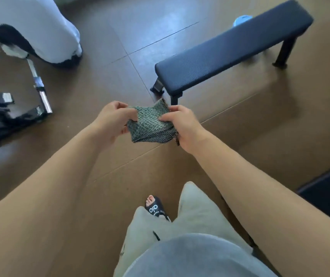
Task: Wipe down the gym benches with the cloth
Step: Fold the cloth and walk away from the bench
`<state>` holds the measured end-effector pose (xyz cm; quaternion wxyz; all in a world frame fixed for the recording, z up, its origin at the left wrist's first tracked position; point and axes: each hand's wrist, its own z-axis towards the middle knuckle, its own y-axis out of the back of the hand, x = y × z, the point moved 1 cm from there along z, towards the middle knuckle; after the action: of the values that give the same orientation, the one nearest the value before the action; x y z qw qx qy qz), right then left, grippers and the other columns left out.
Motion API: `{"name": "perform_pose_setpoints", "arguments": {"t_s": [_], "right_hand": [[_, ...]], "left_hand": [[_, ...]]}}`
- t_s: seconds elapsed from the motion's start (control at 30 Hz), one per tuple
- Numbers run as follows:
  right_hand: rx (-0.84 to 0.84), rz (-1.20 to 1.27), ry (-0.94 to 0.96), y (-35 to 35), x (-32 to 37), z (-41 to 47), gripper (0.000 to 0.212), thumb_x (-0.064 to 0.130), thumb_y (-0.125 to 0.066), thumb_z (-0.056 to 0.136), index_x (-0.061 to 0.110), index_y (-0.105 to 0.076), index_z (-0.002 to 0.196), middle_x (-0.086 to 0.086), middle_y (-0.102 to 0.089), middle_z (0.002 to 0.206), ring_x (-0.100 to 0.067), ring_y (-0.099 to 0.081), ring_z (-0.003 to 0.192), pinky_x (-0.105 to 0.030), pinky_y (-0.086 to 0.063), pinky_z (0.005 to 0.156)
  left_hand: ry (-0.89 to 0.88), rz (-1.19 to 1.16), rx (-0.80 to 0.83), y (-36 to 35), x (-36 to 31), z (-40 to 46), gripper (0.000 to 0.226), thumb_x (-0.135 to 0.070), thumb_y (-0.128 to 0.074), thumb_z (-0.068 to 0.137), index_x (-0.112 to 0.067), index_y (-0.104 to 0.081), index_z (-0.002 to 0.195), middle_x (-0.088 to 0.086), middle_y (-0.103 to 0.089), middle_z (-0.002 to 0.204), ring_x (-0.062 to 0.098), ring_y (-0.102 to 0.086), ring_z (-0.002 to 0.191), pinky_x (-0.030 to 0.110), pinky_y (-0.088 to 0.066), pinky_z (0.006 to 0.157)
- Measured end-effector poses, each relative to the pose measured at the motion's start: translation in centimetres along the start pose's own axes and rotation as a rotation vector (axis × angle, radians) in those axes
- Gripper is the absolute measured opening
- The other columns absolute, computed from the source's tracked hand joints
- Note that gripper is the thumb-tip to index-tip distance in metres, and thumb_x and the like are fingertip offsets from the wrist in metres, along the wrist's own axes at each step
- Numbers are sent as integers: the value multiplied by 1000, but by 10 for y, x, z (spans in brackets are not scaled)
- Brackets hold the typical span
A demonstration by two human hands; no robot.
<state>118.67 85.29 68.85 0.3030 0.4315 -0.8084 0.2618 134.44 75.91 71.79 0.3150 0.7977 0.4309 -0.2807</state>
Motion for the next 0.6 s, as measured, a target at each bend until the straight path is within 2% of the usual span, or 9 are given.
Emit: {"name": "perform_pose_setpoints", "arguments": {"t_s": [0.1,0.23,0.33,0.43,0.6], "right_hand": [[-101,81,24,-4,35,32,44,-4,-68,88,8,-57,129,-18,-70,117,-35,-72,102,-45,-62,83],[-205,193,62,5,86,88,38,-5,-65,90,8,-58,126,-17,-70,114,-29,-72,93,-35,-62,69],[-283,217,74,10,122,134,34,0,-67,89,12,-60,121,-14,-70,114,-30,-72,99,-46,-63,86],[-354,243,81,11,159,177,38,6,-71,85,14,-60,120,-13,-69,114,-32,-71,103,-56,-59,92],[-425,337,80,2,222,237,42,15,-75,71,20,-62,111,-12,-70,114,-33,-71,104,-56,-58,94]], "left_hand": [[-62,88,70,-2,-52,55,31,-5,-68,81,-16,-57,108,7,-57,106,19,-59,92,30,-52,66],[-132,172,137,-22,-122,129,32,-7,-68,77,-21,-57,103,7,-60,109,19,-62,90,37,-58,80],[-128,218,190,-39,-167,181,34,-12,-67,71,-23,-57,101,5,-61,109,19,-63,93,40,-58,87],[-102,228,220,-52,-209,231,29,-7,-66,76,-20,-56,100,7,-60,106,20,-63,92,38,-61,83],[-102,248,302,-63,-287,296,24,2,-61,85,-13,-55,103,5,-56,93,16,-59,78,29,-56,62]]}}
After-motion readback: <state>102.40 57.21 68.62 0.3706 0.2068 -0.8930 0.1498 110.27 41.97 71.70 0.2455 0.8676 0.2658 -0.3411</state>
